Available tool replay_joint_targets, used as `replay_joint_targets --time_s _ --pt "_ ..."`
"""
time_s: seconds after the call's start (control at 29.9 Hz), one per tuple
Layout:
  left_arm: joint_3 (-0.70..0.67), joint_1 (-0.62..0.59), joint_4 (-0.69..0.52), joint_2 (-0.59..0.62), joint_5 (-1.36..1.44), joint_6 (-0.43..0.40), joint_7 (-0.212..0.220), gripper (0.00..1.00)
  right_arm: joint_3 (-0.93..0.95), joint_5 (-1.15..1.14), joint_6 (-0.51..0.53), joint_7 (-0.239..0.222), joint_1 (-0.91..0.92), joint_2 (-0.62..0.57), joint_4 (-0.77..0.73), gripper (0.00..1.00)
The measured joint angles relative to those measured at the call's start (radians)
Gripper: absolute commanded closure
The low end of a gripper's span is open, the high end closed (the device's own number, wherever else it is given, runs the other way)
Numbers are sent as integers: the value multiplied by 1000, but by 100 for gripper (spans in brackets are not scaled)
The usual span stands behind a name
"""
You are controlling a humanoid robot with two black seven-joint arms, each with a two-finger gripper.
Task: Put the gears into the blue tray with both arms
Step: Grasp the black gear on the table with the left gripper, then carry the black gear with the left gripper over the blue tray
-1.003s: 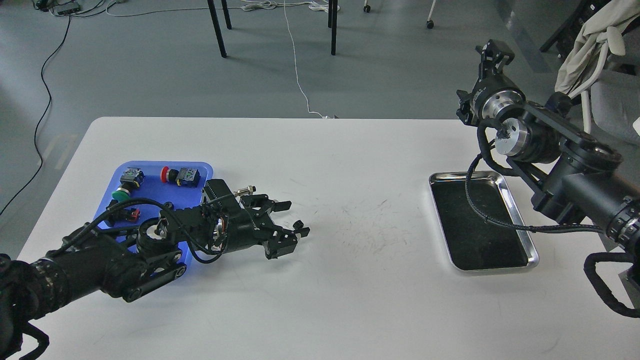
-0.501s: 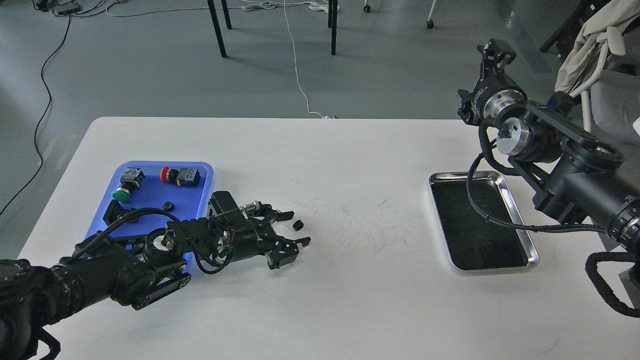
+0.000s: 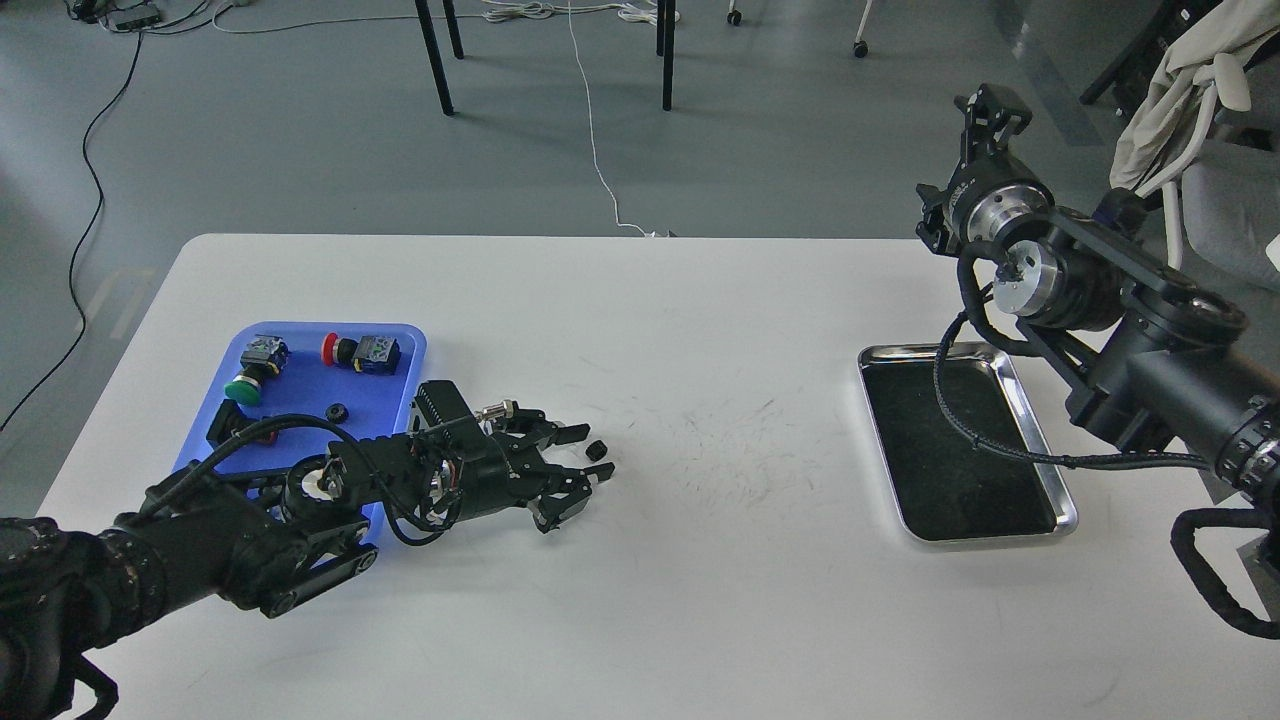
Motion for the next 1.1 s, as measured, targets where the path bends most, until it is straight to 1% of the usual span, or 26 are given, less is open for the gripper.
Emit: replay_joint_targets --time_s 0.07,0.2,0.5,0.67,0.8,0.87,0.97,1.1 --pt "0 0 0 -1 0 0 0 60 0 0 0 1 -1 0 0 4" --pt "0 -1 0 -1 0 -2 0 61 0 0 0 2 -3 0 0 4" --pt "0 -2 -3 1 1 -3 0 67 0 -1 0 3 -5 0 0 4" --pt "0 -2 -8 7 2 -4 0 78 0 -2 0 3 -7 0 -5 4" --pt "0 -4 -9 12 3 -6 -1 80 0 -2 1 3 -9 0 -7 4" --pt "0 -4 -8 14 3 -6 -1 85 0 -2 1 3 -9 0 -8 4" --pt "0 -4 -10 17 3 -7 -1 88 -9 -2 1 3 -9 0 -8 4" --pt "0 -6 -10 21 3 -8 -1 89 -26 -2 1 4 -9 0 -8 4"
